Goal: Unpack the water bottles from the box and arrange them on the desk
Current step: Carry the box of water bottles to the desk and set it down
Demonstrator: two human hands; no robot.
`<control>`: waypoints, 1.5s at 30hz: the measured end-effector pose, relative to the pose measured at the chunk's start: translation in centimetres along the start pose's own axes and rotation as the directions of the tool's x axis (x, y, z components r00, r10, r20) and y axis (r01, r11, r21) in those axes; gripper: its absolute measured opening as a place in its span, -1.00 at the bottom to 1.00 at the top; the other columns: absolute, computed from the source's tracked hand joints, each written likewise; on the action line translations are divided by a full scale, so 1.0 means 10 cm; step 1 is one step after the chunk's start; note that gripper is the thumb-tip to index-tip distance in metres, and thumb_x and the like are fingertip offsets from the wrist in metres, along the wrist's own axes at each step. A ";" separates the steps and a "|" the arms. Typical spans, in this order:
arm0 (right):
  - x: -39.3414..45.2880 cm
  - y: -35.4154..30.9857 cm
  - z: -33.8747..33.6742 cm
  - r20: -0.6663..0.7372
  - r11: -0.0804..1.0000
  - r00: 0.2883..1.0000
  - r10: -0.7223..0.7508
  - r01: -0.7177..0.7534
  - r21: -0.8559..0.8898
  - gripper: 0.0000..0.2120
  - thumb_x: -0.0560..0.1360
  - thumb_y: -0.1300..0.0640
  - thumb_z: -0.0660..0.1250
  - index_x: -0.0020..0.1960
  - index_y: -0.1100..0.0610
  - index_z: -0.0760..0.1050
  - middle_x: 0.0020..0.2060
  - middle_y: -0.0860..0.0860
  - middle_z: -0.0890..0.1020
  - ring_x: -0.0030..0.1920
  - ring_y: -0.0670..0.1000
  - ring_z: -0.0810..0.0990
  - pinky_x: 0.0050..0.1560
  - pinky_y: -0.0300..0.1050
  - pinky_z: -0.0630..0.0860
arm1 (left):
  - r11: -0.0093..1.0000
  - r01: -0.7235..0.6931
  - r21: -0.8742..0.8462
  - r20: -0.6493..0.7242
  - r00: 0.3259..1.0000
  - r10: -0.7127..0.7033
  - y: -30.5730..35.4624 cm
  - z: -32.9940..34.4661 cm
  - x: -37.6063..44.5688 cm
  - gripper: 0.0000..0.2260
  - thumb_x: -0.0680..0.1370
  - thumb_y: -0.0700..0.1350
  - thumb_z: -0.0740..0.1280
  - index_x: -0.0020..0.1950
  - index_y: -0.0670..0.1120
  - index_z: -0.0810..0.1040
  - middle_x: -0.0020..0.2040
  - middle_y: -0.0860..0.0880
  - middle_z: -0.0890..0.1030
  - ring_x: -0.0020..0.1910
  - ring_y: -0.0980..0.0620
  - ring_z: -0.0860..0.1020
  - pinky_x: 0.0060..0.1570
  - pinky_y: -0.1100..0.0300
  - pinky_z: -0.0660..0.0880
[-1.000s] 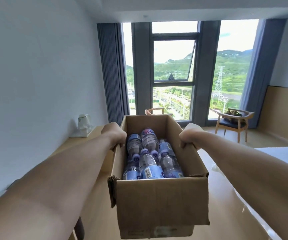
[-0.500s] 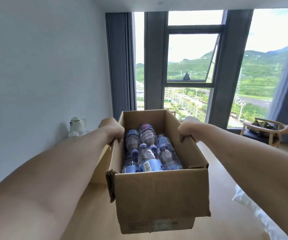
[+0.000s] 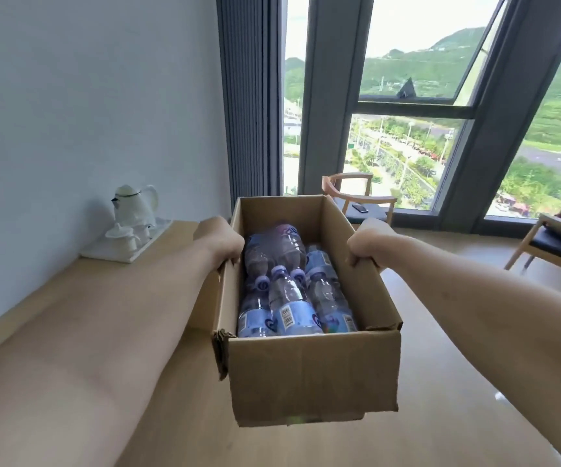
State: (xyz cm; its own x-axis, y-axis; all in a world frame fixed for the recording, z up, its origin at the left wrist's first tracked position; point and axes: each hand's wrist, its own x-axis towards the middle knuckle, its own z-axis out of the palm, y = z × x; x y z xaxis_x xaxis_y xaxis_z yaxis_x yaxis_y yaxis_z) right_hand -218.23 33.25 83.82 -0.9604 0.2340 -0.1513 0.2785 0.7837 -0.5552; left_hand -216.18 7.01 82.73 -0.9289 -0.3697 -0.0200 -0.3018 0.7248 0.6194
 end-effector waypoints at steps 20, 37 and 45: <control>3.18 0.29 3.18 0.378 0.973 0.904 0.201 -0.139 -0.185 -0.95 0.30 0.33 0.29 -0.24 0.26 0.51 -0.41 0.19 0.61 -0.65 0.18 0.56 -0.66 -0.10 0.47 | 0.898 0.378 0.227 0.089 0.910 -0.406 -1.83 2.61 2.64 -0.88 0.32 -0.25 0.32 -0.40 -0.17 0.42 -0.43 -0.07 0.41 -0.43 -0.11 0.41 -0.41 0.20 0.33; 5.04 1.30 6.33 0.667 0.819 0.745 0.012 0.375 -0.434 -0.91 0.35 0.22 0.36 -0.25 0.16 0.44 -0.37 0.04 0.43 -0.28 0.14 0.49 -0.28 -0.14 0.47 | 0.519 0.841 0.150 0.008 0.524 -0.852 -3.67 5.47 2.96 -0.74 0.30 -0.30 0.35 -0.45 -0.16 0.27 -0.48 -0.05 0.30 -0.42 -0.10 0.34 -0.44 0.17 0.26; 5.38 1.68 7.63 0.729 0.680 0.674 -0.119 0.590 -0.435 -0.87 0.35 0.25 0.36 -0.28 0.17 0.41 -0.39 0.04 0.41 -0.35 0.14 0.44 -0.33 -0.14 0.40 | 0.318 0.947 -0.032 -0.049 0.317 -0.947 -4.35 6.61 2.73 -0.68 0.26 -0.27 0.37 -0.48 -0.10 0.21 -0.52 0.05 0.19 -0.53 0.04 0.09 -0.57 0.35 0.09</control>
State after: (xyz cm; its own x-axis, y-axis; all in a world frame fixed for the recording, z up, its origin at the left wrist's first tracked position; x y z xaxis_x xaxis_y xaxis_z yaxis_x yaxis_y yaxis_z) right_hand -266.07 15.05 3.94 -0.6890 -0.3550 -0.6318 -0.3729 0.9212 -0.1110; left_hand -242.61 3.87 3.37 0.0023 -0.8324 -0.5542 -0.9693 -0.1381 0.2034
